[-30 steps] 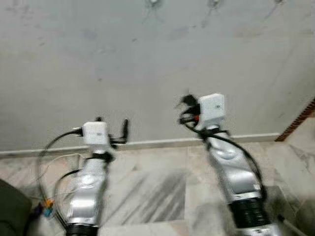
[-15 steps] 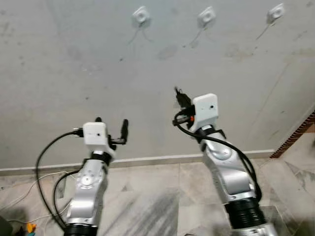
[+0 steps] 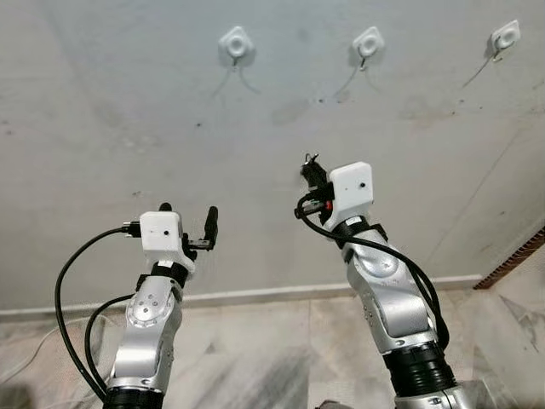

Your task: Hang keys on a hook

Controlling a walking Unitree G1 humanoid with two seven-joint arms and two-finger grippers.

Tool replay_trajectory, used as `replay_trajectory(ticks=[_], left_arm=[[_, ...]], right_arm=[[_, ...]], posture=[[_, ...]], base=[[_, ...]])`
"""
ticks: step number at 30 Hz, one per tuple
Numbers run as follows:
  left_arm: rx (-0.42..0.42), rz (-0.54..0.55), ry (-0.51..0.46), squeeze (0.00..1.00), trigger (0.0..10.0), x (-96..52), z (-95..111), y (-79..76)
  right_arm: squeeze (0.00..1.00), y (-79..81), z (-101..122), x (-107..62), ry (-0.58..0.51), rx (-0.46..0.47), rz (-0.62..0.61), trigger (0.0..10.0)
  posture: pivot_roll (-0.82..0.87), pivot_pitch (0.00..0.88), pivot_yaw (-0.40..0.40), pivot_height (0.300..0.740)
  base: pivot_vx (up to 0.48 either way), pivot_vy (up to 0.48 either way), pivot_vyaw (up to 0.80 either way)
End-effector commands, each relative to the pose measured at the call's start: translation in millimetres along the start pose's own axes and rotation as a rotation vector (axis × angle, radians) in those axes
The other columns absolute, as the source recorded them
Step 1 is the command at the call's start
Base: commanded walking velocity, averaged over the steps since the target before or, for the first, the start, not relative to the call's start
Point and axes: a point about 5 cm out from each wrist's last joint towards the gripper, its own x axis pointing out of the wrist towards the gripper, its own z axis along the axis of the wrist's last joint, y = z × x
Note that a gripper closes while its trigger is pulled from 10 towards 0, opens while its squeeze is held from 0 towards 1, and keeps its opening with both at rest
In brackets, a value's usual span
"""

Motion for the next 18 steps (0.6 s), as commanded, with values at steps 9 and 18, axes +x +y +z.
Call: replay_trajectory(ticks=[9, 18], left_arm=[[0.058, 0.009, -0.013, 0.00, 10.0, -7.8, -0.9, 7.7], [0.123, 0.037, 0.056, 0.00, 10.0, -34.1, -23.1, 25.9]], right_arm=[[0.00, 4.0, 3.2, -0.2, -0.019, 0.008, 0.011, 10.0], [0.00, 11.8, 3.6, -4.5, -0.036, 0.048, 0.085, 10.0]], posture=[[0.02, 0.101, 0.019, 0.740], [0.03, 0.110, 0.009, 0.740]], base=[[0.172, 0.000, 0.00], [0.000, 0.000, 0.00]])
